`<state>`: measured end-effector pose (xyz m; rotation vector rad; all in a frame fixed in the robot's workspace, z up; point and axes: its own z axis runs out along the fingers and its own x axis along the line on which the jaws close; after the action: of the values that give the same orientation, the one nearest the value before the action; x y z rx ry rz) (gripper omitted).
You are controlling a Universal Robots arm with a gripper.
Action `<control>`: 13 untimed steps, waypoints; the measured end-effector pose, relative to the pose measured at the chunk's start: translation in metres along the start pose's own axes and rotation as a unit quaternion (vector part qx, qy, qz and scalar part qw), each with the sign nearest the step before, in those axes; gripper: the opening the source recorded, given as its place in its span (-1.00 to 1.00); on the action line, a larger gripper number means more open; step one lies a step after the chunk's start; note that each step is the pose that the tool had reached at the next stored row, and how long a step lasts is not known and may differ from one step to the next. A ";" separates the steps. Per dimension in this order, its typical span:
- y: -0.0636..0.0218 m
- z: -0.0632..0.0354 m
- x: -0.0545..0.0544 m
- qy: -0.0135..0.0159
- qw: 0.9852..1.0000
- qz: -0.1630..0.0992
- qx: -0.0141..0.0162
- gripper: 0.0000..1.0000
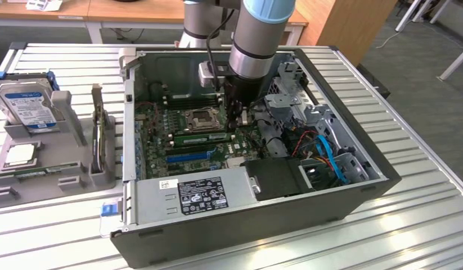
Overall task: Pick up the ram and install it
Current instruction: 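Press down the ram until it locks into place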
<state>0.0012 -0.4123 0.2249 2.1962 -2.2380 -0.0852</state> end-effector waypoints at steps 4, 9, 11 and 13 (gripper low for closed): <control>-0.0001 0.0005 0.000 0.000 1.000 0.000 0.000 -0.80; -0.0001 0.0015 0.000 0.000 1.000 0.000 0.000 -0.80; -0.0001 0.0016 0.000 0.000 1.000 0.000 0.000 -0.80; -0.0001 0.0016 0.000 0.000 1.000 0.000 0.000 -0.80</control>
<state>0.0012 -0.4122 0.2233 2.1963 -2.2382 -0.0854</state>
